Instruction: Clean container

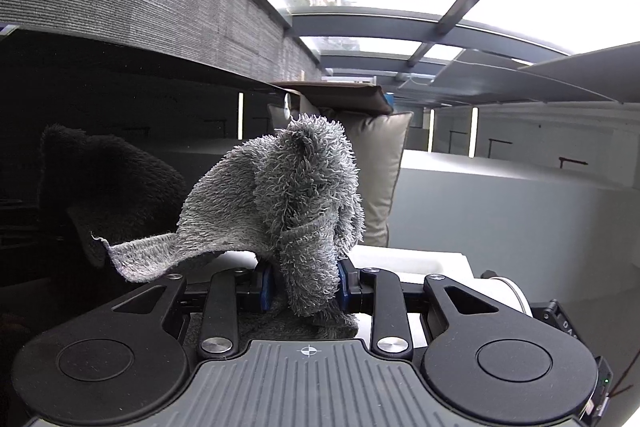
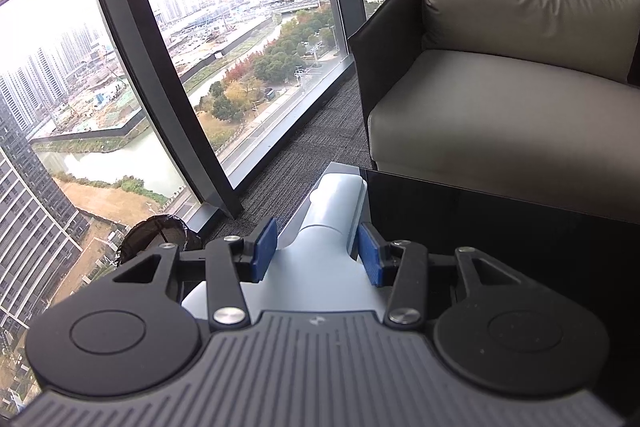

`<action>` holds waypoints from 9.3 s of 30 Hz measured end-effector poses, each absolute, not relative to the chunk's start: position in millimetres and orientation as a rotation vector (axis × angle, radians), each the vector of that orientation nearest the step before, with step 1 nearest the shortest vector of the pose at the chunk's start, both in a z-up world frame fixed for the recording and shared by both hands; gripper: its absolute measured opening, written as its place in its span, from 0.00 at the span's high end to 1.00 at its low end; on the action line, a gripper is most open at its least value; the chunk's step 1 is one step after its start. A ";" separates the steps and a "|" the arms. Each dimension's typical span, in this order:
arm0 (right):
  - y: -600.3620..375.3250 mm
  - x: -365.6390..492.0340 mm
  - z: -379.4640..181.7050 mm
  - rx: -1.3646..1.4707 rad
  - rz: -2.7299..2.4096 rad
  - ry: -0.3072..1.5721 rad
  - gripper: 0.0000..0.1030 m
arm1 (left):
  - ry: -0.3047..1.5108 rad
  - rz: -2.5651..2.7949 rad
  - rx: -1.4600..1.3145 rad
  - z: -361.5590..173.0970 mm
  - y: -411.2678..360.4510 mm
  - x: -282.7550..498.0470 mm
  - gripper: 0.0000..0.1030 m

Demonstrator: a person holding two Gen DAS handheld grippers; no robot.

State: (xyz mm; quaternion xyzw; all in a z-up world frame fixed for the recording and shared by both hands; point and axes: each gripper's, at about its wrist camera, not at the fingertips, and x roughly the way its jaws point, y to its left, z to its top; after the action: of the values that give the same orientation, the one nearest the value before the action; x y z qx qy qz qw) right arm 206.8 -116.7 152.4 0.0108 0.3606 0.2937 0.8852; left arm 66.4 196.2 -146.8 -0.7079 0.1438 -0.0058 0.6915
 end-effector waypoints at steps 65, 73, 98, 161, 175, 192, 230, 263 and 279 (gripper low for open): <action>-61.0 188.9 154.6 -0.182 0.680 0.724 0.66 | 0.124 -0.337 -1.634 -133.2 201.3 80.8 0.75; -59.0 191.9 156.0 -0.187 0.680 0.721 0.66 | 0.156 -0.297 -1.553 -121.6 202.0 88.3 0.77; -55.7 179.1 152.7 -0.222 0.686 0.704 0.66 | 0.349 -0.129 -1.518 -142.5 212.3 87.8 0.77; -34.0 144.7 154.8 -0.410 0.944 0.622 0.66 | 0.319 -0.312 -1.500 -121.9 235.6 88.6 0.77; -34.7 143.3 155.1 -0.416 0.936 0.622 0.66 | 0.484 -0.132 -1.552 -157.0 246.6 91.7 0.77; -34.4 142.8 153.5 -0.405 0.938 0.612 0.66 | 0.436 -0.177 -1.537 -143.0 253.0 90.0 0.77; -207.3 70.5 123.7 0.006 0.514 0.441 0.40 | 0.163 -0.276 -0.977 18.1 187.2 20.0 0.77; -266.5 28.7 15.5 0.364 0.476 0.478 0.38 | 0.285 -0.157 -0.210 78.0 -12.1 14.5 0.61; -275.1 24.8 27.8 0.412 0.515 0.452 0.38 | 0.240 -0.005 -0.139 106.1 -16.2 -28.1 0.17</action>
State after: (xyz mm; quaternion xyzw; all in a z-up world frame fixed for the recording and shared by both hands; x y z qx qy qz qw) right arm 24.8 -275.1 27.8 0.2004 0.2199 0.2508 0.9212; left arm -28.1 -16.2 106.1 -0.0692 0.1196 -0.0024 0.9904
